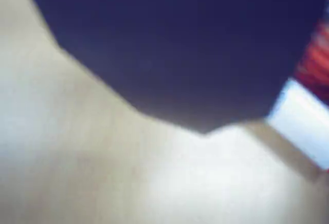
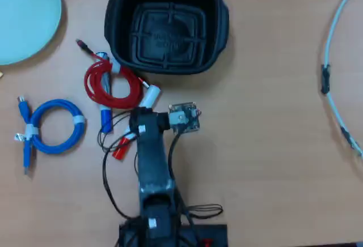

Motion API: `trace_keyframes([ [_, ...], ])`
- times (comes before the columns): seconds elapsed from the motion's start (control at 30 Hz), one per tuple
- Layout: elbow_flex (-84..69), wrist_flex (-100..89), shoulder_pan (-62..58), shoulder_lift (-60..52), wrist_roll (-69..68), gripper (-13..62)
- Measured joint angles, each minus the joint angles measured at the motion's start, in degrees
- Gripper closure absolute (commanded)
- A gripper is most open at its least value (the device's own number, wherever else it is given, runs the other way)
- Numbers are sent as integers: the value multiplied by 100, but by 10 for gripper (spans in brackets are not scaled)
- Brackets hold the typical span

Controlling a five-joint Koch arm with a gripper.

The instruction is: Pick up the red pen and put it in the black bowl

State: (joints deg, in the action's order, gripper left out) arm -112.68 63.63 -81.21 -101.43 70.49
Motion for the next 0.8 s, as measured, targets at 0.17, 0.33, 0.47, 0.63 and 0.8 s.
trace_keyframes([
  [0.17, 9, -88, -18, 237, -246, 169],
  [0.33, 668, 211, 53, 519, -246, 169],
  [0.47, 1257, 976, 158, 729, -475, 171],
  [0.63, 1248, 1230, 413, 747, -932, 170],
  [0.8, 1257, 1230, 844, 782, -1248, 169],
])
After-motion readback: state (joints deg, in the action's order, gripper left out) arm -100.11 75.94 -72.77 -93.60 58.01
